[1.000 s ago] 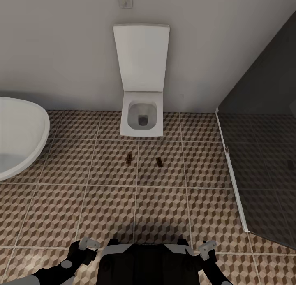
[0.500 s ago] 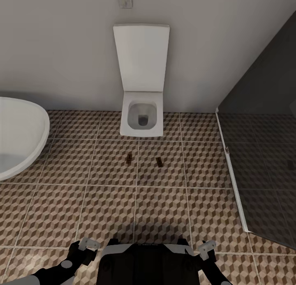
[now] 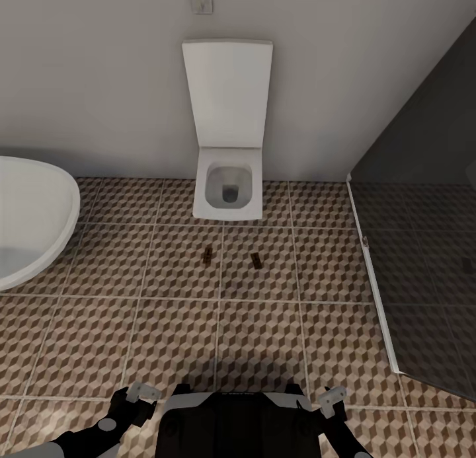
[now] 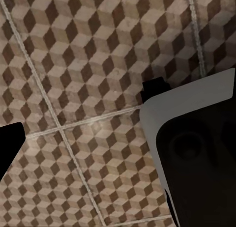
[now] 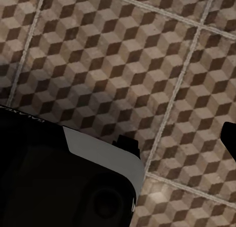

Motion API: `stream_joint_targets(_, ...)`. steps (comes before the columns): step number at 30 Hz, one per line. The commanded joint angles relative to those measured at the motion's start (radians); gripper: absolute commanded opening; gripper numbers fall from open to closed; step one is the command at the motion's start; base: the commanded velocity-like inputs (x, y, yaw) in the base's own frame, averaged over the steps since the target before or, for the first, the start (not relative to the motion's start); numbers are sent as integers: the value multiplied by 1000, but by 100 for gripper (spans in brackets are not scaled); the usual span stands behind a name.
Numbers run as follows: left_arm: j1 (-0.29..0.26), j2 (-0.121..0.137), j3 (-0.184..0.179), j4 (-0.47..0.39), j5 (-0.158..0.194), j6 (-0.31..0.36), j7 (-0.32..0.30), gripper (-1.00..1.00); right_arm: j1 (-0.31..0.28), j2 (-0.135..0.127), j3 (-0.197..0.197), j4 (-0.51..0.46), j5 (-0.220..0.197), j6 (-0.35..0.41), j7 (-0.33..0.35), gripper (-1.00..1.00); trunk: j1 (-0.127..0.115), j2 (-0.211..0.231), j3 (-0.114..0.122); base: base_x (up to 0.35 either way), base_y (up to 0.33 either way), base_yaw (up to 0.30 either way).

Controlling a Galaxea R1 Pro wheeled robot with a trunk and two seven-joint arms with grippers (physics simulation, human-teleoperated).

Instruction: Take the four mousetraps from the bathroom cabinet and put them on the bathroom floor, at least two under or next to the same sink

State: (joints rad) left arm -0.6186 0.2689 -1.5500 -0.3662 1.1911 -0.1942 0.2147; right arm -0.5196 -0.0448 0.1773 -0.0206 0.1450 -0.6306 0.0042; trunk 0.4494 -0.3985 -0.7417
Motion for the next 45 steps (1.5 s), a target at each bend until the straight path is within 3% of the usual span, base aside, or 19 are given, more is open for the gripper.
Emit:
stream_joint_targets(1,-1,1,-9,-3,7,-4,8,100,0,0,1,1,3,-3,0,100,1,-2,0,0,0,0)
stream_joint_targets(45,-1,1,-9,-3,7,-4,8,100,0,-1,1,1,3,-3,0,100,1,-2,68,0,0,0)
